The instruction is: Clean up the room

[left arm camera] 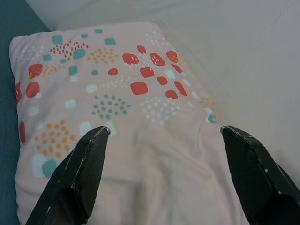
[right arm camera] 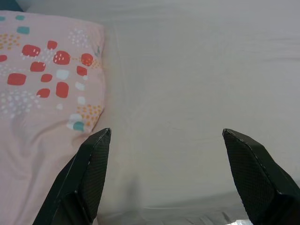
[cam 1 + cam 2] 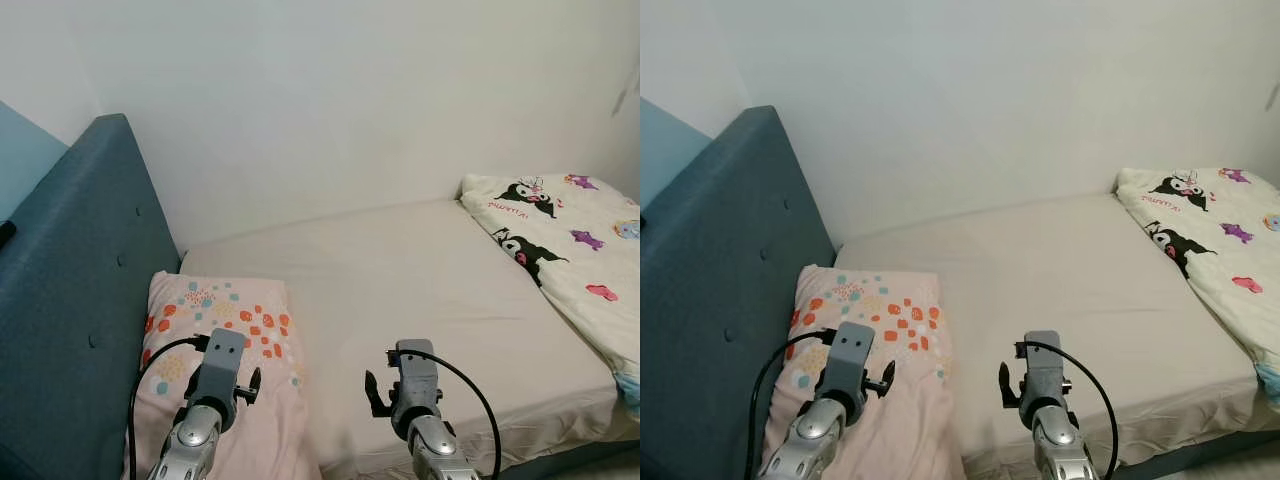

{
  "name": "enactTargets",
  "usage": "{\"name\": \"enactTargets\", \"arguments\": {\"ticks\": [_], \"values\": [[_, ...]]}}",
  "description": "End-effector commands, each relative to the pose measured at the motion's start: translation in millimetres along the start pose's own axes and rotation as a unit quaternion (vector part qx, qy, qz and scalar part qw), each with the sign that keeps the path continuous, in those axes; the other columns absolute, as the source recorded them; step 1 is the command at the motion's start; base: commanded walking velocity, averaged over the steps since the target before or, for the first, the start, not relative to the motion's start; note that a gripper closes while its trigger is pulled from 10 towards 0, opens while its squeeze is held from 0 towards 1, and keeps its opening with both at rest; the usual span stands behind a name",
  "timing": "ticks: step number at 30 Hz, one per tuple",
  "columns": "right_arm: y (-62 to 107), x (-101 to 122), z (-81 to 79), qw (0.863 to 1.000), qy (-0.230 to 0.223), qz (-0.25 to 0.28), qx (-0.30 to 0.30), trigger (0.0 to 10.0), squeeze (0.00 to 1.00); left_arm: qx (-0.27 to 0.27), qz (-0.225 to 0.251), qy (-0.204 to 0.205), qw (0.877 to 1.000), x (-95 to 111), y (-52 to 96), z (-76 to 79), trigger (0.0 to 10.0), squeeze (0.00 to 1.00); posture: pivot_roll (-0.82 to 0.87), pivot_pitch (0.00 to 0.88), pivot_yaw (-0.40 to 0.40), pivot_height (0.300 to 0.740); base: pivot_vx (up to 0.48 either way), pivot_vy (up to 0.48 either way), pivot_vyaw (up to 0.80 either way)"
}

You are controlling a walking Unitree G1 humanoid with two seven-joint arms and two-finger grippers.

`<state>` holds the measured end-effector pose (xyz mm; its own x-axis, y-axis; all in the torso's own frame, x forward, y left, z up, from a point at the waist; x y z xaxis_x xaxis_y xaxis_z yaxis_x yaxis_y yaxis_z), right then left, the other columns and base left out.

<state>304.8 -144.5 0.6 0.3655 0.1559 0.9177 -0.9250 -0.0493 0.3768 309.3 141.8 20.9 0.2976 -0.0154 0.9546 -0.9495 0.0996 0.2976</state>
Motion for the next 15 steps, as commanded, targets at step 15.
{"name": "enactTargets", "arguments": {"ticks": [15], "values": [[-0.7,5.1,-2.5,1.000,0.003,0.021,0.008,10.0,0.00,0.012,0.001,0.008,1.000,1.2,0.3,-1.3,10.0,0.00,-0.02,0.000,0.018,0.740,0.000,-0.313,0.56]]}}
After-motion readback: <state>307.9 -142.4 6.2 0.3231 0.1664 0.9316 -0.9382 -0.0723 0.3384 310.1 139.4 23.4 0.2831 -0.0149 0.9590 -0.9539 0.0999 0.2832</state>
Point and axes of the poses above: a point about 5 cm out from each wrist's last joint towards the gripper, its own y axis pointing back from the gripper into the wrist, its own x axis along the axis of the wrist's last joint, z = x × y, the point moved 2 cm from there along -y, pointing out of the wrist towards the gripper, and after that the axes turned 8 degrees about y, right-handed, at the moved point
